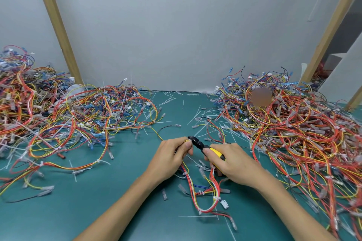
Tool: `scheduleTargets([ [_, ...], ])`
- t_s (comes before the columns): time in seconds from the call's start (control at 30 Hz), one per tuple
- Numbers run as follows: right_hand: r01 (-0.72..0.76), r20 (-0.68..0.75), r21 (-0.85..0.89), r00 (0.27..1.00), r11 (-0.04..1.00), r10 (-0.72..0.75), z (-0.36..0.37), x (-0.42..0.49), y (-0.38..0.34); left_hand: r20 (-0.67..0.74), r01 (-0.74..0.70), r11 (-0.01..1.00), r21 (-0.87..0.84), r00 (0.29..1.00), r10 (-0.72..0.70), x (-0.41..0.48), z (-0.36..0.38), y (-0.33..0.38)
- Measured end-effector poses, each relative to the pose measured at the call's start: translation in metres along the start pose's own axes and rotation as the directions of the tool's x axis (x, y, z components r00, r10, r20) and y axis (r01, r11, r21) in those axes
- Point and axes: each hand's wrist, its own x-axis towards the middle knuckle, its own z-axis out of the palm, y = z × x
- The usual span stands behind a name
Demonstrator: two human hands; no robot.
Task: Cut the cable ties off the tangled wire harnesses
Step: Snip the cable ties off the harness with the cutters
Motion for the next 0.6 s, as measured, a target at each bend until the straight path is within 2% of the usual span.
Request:
scheduleTargets([
  [0.6, -0.059, -0.033, -0.124, 0.998, 0.991, 0.055, -0.0001, -0.0034, -0.0074, -0.016, 0.002, 1.0, -0.014, 1.0, -0.003, -0.0002, 0.0009, -0.0013],
])
